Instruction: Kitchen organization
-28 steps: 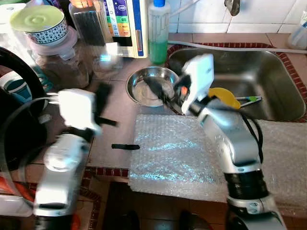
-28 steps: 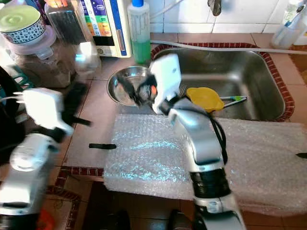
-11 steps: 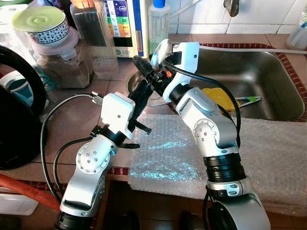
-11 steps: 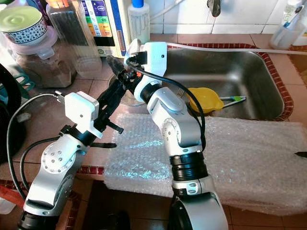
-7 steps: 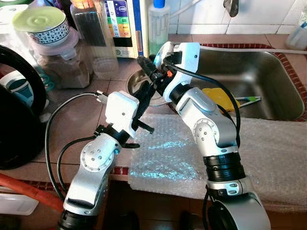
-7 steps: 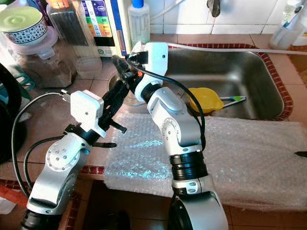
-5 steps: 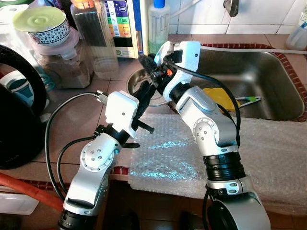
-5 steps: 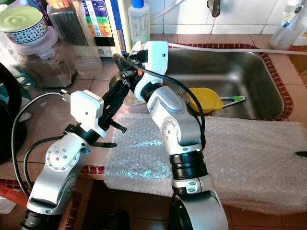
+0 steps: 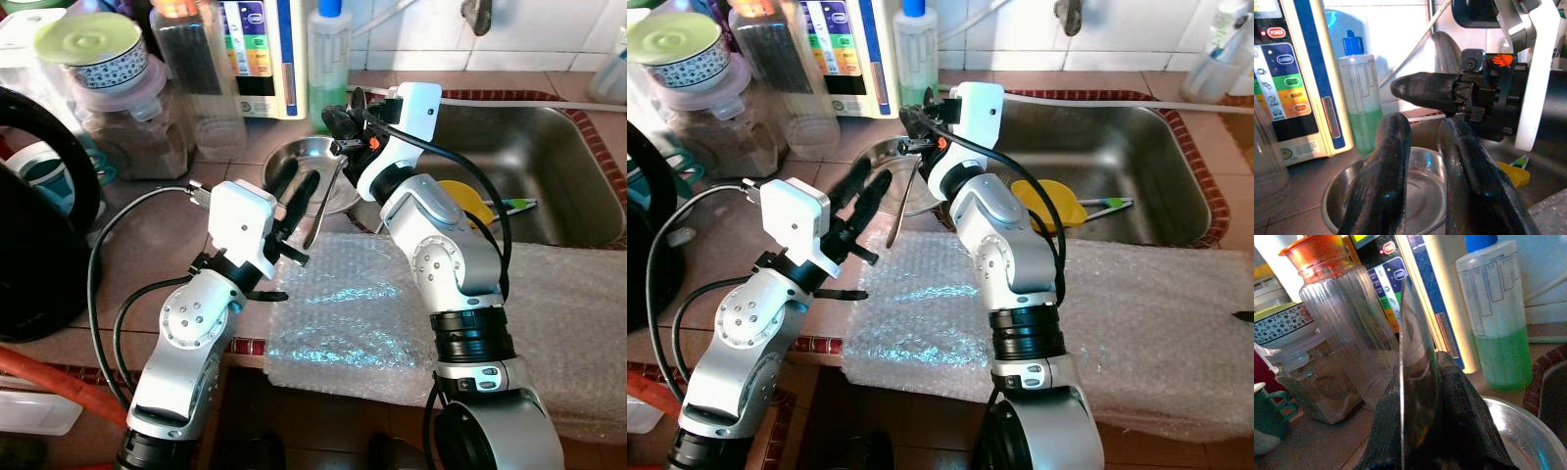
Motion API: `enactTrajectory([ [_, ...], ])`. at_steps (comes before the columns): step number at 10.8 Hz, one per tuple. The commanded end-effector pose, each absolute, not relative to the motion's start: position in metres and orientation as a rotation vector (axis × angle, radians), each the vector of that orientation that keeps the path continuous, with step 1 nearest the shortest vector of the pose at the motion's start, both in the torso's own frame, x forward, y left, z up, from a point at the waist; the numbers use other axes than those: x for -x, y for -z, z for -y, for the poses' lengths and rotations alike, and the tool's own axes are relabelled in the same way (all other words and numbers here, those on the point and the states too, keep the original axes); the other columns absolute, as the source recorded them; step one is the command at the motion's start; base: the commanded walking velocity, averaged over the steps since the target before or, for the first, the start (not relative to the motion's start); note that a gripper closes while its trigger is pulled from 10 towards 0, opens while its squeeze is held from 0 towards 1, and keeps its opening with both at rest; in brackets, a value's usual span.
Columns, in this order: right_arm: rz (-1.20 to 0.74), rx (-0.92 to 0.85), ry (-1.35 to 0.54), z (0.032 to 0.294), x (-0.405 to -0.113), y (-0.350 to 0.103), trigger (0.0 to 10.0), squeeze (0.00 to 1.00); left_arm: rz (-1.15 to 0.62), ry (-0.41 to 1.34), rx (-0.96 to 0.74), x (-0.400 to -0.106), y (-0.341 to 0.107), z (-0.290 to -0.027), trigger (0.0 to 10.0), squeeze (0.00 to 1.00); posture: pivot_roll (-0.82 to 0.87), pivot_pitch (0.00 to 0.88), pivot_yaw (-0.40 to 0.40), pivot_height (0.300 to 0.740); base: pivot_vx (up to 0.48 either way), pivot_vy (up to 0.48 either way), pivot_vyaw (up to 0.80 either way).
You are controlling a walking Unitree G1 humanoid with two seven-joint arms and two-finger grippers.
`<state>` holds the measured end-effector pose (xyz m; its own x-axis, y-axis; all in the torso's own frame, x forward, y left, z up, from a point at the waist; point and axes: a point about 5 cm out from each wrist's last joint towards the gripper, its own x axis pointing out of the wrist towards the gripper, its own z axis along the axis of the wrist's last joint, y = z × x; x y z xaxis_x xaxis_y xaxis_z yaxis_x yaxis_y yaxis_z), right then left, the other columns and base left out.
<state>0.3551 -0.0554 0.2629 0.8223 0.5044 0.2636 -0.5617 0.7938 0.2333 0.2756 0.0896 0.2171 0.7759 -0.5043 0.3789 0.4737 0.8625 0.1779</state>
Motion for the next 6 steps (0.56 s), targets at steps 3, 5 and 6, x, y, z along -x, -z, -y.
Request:
enactTrajectory([
  [3,0.208,-0.325,-0.580,0.0524,-0.3543,-0.2662,0.0,0.00,0.460,0.526,-0.075,-0.2729,-0.2241,-0.0915,10.0,1.00,-0.06,0.200,0.077,0.740,0.000,0.000,0.00],
  [5,0.210,-0.322,-0.576,0.0534,-0.3548,-0.2666,0.0,0.00,0.458,0.525,-0.073,-0.2732,-0.2240,-0.0915,10.0,1.00,-0.07,0.203,0.077,0.740,0.000,0.000,0.00],
  [6,0.211,-0.320,-0.571,0.0545,-0.3554,-0.2669,0.0,0.00,0.455,0.530,-0.077,-0.2730,-0.2234,-0.0909,10.0,1.00,-0.07,0.204,0.076,0.740,0.000,0.000,0.00],
])
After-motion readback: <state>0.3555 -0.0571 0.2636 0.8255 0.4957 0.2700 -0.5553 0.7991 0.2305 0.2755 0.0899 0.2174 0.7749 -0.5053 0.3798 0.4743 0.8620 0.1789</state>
